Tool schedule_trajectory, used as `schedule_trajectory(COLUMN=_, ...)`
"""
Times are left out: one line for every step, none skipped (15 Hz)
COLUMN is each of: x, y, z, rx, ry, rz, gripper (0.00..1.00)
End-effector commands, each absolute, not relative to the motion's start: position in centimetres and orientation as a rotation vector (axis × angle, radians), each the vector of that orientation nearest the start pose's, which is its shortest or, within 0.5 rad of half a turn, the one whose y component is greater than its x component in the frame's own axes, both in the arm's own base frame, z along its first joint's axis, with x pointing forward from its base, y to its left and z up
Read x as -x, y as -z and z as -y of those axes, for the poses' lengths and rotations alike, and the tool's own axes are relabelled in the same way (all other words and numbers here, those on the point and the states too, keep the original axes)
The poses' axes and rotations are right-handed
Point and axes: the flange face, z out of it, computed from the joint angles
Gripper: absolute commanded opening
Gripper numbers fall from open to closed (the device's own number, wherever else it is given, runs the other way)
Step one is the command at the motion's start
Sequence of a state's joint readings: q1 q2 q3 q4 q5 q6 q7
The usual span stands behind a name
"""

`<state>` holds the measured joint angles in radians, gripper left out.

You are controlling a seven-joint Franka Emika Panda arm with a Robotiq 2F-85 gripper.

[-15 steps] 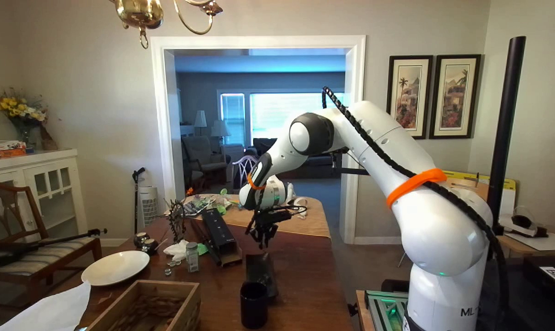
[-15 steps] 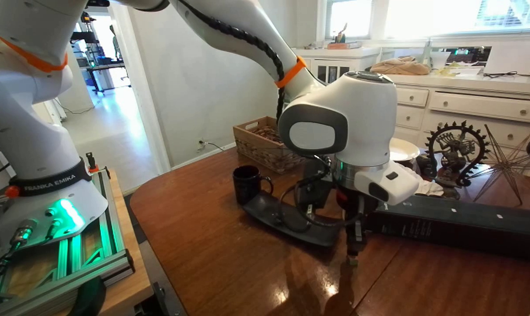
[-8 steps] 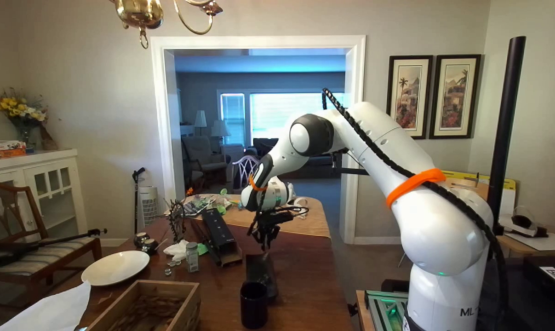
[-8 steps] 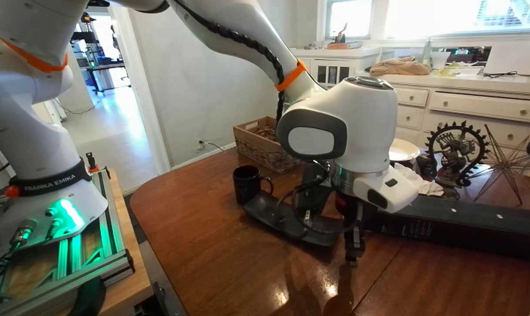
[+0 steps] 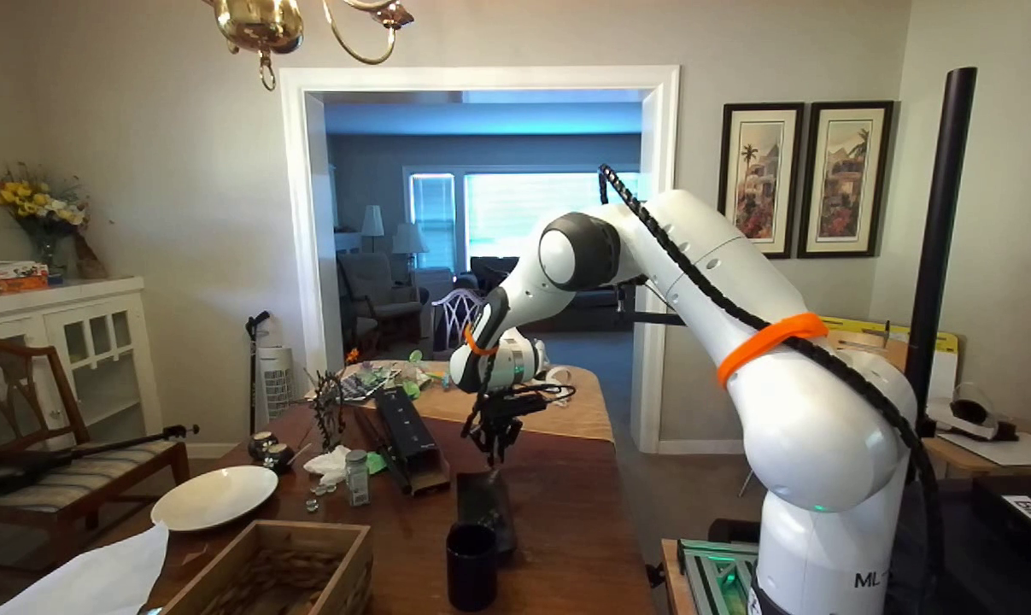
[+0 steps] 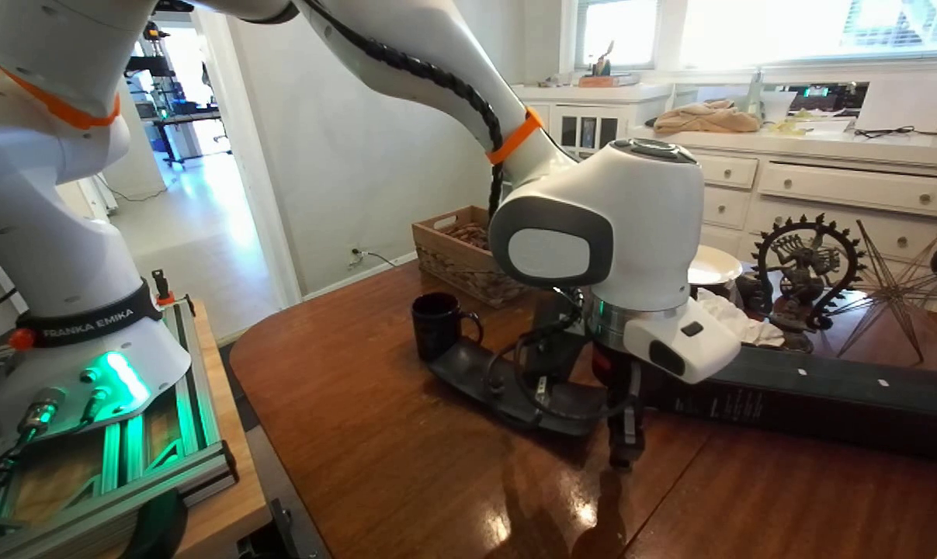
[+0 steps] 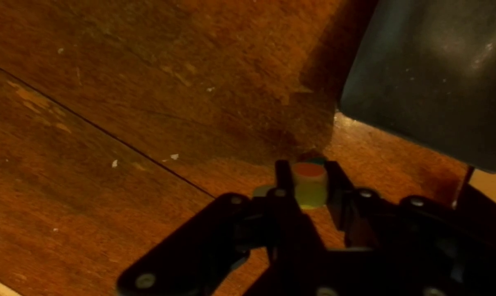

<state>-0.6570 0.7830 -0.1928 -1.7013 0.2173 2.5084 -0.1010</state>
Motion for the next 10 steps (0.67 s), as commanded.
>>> schedule_trajectory(x=-45.23, y=-14.26, z=50.06, rx=2.85, ry=0.044, rz=-1.33, gripper=0.06)
schedule_trajectory(x=-45.23, y=-14.23, z=50.06, rx=2.85, ry=0.044, rz=-1.33, gripper=0.06)
schedule_trajectory(x=-45.23, y=-14.17, z=50.05, rx=2.85, ry=0.044, rz=-1.33, gripper=0.06)
schedule_trajectory(x=-45.19, y=-14.17, z=50.08, rx=2.85, ry=0.043, rz=-1.33, gripper=0.06)
schedule_trajectory(x=-45.14, y=-14.08, z=50.12, rx=2.85, ry=0.043, rz=-1.329, gripper=0.06)
schedule_trajectory(x=-45.19, y=-14.0, z=50.14, rx=2.849, ry=0.044, rz=-1.331, gripper=0.06)
schedule_trajectory(x=-45.21, y=-13.96, z=50.14, rx=2.848, ry=0.042, rz=-1.331, gripper=0.06)
schedule_trajectory(x=-45.4, y=-13.86, z=50.02, rx=2.846, ry=0.042, rz=-1.331, gripper=0.06)
schedule_trajectory(x=-45.46, y=-13.81, z=50.01, rx=2.845, ry=0.042, rz=-1.332, gripper=0.06)
schedule_trajectory(x=-45.49, y=-13.79, z=50.02, rx=2.843, ry=0.042, rz=-1.332, gripper=0.06)
